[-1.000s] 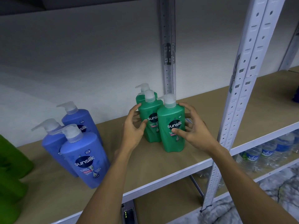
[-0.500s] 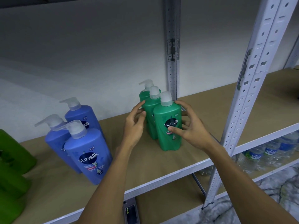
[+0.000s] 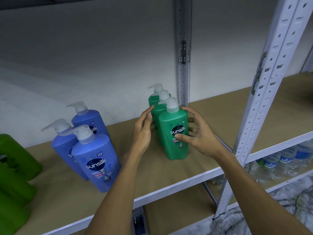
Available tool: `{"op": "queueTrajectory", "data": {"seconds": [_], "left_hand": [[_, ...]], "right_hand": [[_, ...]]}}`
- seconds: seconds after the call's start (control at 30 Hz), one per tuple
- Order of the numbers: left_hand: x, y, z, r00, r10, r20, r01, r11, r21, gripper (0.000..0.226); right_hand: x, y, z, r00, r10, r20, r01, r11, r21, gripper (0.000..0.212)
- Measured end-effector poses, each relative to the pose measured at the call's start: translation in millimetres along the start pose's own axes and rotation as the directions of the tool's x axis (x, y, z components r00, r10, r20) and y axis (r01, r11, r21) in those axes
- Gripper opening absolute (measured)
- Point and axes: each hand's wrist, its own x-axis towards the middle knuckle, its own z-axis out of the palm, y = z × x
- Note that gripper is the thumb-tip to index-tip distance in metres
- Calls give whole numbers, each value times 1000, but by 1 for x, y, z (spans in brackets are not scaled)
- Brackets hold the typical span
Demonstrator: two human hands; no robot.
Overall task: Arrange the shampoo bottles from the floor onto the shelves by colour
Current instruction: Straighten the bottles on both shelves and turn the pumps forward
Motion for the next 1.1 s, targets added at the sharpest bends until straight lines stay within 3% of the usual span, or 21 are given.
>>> {"op": "queueTrajectory", "data": {"seconds": [0.3, 0.53, 0.87, 1.1], "left_hand": [[-4, 2, 2, 1000, -4, -13, 4, 1000, 15, 38], [-22, 10, -3, 999, -3, 52, -7, 980, 199, 47], [-92, 50, -25, 984, 162, 75, -178, 880, 441, 32], [-154, 68, -56, 966, 257, 41, -251, 877, 409, 25]], "right_hand": [[0, -1, 0, 1000, 7, -1, -7, 1000, -14, 85], [-9, -8, 2, 999, -38, -34, 31, 980, -194, 75], [-47, -30, 26, 937, -156, -311, 34, 931, -364, 46], [-78, -47, 72, 951, -166, -261, 66, 934, -352, 46]]}}
